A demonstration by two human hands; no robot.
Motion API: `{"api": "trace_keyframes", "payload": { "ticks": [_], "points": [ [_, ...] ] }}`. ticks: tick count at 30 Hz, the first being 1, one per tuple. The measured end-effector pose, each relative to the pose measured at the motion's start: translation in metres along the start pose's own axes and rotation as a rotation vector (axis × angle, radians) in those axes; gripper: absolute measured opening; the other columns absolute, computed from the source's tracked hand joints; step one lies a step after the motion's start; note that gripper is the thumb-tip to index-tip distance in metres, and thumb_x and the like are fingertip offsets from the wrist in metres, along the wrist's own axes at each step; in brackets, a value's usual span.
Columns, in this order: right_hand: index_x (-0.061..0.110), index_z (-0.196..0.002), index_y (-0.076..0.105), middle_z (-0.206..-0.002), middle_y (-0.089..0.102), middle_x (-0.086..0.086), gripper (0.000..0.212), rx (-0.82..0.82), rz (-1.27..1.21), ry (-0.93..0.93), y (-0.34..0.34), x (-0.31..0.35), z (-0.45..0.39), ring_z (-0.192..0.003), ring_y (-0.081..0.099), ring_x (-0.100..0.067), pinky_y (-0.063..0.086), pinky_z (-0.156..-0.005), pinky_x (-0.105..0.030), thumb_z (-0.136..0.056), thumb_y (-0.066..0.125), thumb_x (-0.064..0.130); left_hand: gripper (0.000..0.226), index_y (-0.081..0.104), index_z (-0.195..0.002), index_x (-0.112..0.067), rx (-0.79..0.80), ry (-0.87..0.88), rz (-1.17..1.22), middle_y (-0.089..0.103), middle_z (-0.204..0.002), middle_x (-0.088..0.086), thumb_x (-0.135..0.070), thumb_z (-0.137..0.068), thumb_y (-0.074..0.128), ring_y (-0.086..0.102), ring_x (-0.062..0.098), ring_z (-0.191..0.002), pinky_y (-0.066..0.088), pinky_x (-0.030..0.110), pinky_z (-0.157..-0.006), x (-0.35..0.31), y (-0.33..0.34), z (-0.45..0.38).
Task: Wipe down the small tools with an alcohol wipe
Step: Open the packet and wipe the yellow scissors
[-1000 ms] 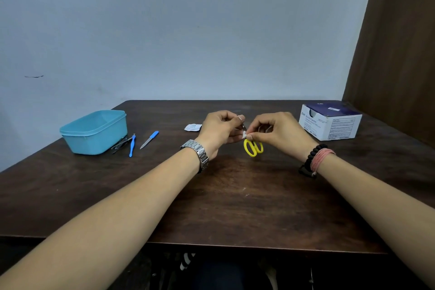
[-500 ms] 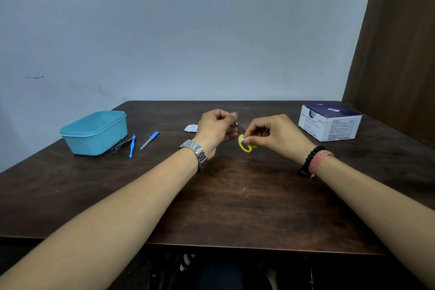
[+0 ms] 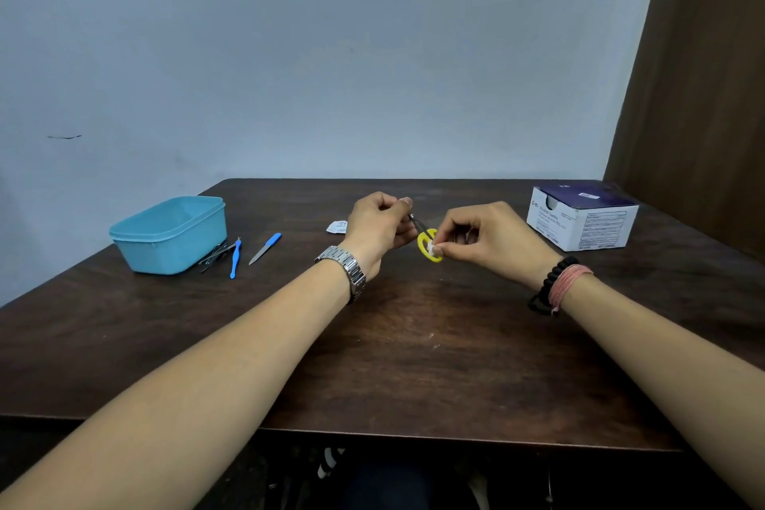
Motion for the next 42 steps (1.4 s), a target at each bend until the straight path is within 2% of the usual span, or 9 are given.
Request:
{"api": "trace_keyframes", "payload": {
  "ticks": [5,9,13,21,26,30,34,37,42],
  "points": [
    [0.018,-0.074,0.072,-0.060,0.064,0.010,0.009,-0.059,0.031,-0.007,-0.001,0.001,0.000,-0.057,0.054,-0.005,0.038,-0.056,-0.011,-0.077,0.080,0.021,0.018,0.056,-0.077,-0.013,0.108,0.013,-0.122,0.061,-0.072,0.007,-0.016,-0.093,0.063,0.060,0.016,-0.062,0.056,0.031,-0.064,0.005,0.012,0.004],
    [0.017,-0.076,0.074,-0.064,0.066,0.012,0.006,0.014,-0.019,-0.028,0.004,0.008,0.000,-0.058,0.053,-0.003,0.038,-0.057,-0.012,-0.077,0.080,0.019,0.019,0.053,-0.077,-0.012,0.046,0.021,-0.074,0.057,-0.071,0.008,-0.015,-0.094,0.061,0.055,0.015,-0.057,0.053,0.022,-0.053,0.001,0.007,0.002],
    [0.017,-0.076,0.074,-0.060,0.062,0.015,0.007,0.071,-0.023,-0.009,0.007,0.004,0.000,-0.056,0.049,-0.003,0.036,-0.056,-0.013,-0.077,0.080,0.018,0.020,0.052,-0.077,-0.011,-0.029,0.011,-0.024,0.054,-0.068,0.007,-0.014,-0.095,0.059,0.053,0.015,-0.056,0.053,0.022,-0.053,-0.002,-0.003,-0.002],
    [0.016,-0.076,0.073,-0.062,0.065,0.007,0.007,-0.081,0.050,0.034,-0.005,-0.005,-0.001,-0.058,0.053,-0.004,0.038,-0.056,-0.012,-0.078,0.079,0.019,0.018,0.052,-0.078,-0.009,0.162,0.003,-0.045,0.056,-0.072,0.006,-0.010,-0.095,0.058,0.057,0.014,-0.060,0.056,0.026,-0.057,0.004,0.018,0.008],
    [0.017,-0.074,0.073,-0.056,0.060,0.025,0.007,-0.172,0.081,0.097,-0.013,-0.014,-0.004,-0.057,0.054,0.000,0.036,-0.054,-0.009,-0.077,0.079,0.020,0.019,0.050,-0.079,-0.010,0.135,0.024,0.004,0.054,-0.071,0.006,-0.011,-0.096,0.056,0.056,0.015,-0.057,0.057,0.025,-0.058,-0.003,0.015,0.006],
    [0.015,-0.074,0.073,-0.054,0.060,0.021,0.009,-0.127,0.080,0.142,-0.013,-0.020,-0.002,-0.056,0.054,0.004,0.035,-0.053,-0.007,-0.076,0.080,0.020,0.020,0.048,-0.078,-0.010,0.064,0.049,0.019,0.051,-0.072,0.006,-0.012,-0.097,0.054,0.055,0.015,-0.058,0.055,0.024,-0.057,-0.008,0.005,0.001],
    [0.015,-0.076,0.073,-0.061,0.065,0.015,0.009,-0.071,0.058,0.129,-0.009,-0.016,-0.002,-0.055,0.054,0.002,0.037,-0.055,-0.009,-0.077,0.080,0.020,0.020,0.048,-0.079,-0.011,0.033,0.057,0.009,0.051,-0.071,0.005,-0.013,-0.098,0.054,0.055,0.014,-0.057,0.055,0.025,-0.059,-0.009,0.001,-0.001],
    [0.017,-0.076,0.073,-0.063,0.068,0.010,0.007,-0.115,0.046,0.097,-0.010,-0.011,-0.003,-0.058,0.056,0.000,0.039,-0.057,-0.010,-0.078,0.078,0.020,0.021,0.047,-0.078,-0.012,0.088,0.052,0.007,0.049,-0.070,0.004,-0.012,-0.098,0.054,0.053,0.013,-0.054,0.056,0.024,-0.058,-0.006,0.008,0.002],
    [0.018,-0.073,0.072,-0.063,0.065,0.013,0.012,-0.220,0.060,0.134,-0.017,-0.018,-0.002,-0.059,0.055,-0.001,0.040,-0.057,-0.009,-0.078,0.079,0.026,0.021,0.047,-0.077,-0.012,0.128,0.049,0.007,0.051,-0.071,0.005,-0.012,-0.097,0.054,0.055,0.014,-0.054,0.056,0.025,-0.058,-0.003,0.015,0.005]
  ]
}}
Point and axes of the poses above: each hand's wrist, its own z-axis away from the middle knuckle, its own y-axis out of the palm, x = y × z, the point moved 6 cm from there along -z, towards the middle knuckle
